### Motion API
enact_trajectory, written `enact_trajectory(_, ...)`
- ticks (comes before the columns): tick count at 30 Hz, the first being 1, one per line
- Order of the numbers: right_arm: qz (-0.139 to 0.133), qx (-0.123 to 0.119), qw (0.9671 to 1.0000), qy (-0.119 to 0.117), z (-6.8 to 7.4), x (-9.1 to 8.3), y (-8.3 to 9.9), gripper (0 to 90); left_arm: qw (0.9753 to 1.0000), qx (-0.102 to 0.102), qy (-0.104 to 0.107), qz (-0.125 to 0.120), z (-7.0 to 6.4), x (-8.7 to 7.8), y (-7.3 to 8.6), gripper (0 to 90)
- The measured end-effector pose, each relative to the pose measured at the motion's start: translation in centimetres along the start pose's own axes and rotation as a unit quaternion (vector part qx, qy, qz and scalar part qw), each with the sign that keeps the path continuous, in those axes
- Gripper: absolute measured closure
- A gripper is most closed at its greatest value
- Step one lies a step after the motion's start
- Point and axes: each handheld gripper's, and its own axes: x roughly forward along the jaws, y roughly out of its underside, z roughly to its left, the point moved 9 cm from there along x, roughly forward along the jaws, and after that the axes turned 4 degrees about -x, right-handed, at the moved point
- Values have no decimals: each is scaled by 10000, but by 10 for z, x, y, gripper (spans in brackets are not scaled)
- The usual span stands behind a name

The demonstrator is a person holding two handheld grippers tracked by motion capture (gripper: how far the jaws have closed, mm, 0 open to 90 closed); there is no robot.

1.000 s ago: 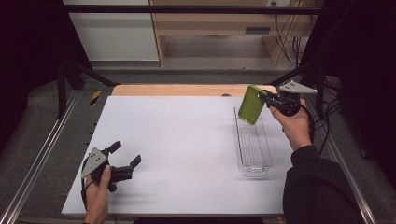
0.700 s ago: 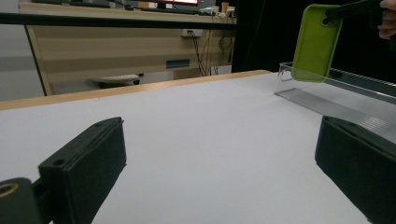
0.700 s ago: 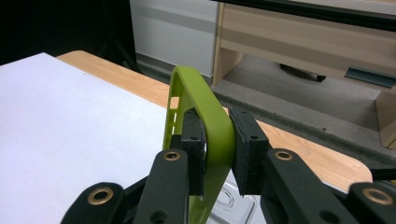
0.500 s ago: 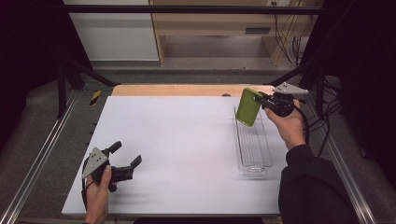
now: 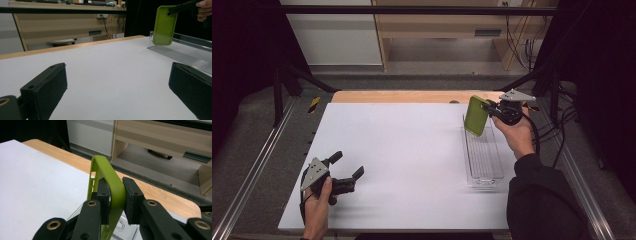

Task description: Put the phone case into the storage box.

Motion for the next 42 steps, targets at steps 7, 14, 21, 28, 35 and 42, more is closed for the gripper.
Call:
enact_trajectory(7,40,-12,10000,21,0,3,4,765,9999,49,-26,-102,5,-1,-1,12)
enact_trajectory(14,101,-30,9999,101,-1,3,6,765,9998,-5,-17,-180,11,-3,-4,12)
enact_trajectory(21,90,-43,9999,115,-4,3,6,765,9998,-87,1,-189,11,-2,-4,12)
enact_trajectory(28,111,-8,9998,134,-4,8,12,765,9998,-74,29,-159,8,-1,-3,12)
enact_trajectory(35,96,-25,9999,139,-3,12,13,763,9998,-71,30,-156,8,-1,-3,12)
enact_trajectory(42,75,-62,9998,166,-2,15,12,760,9999,-54,40,-149,7,-1,-4,12)
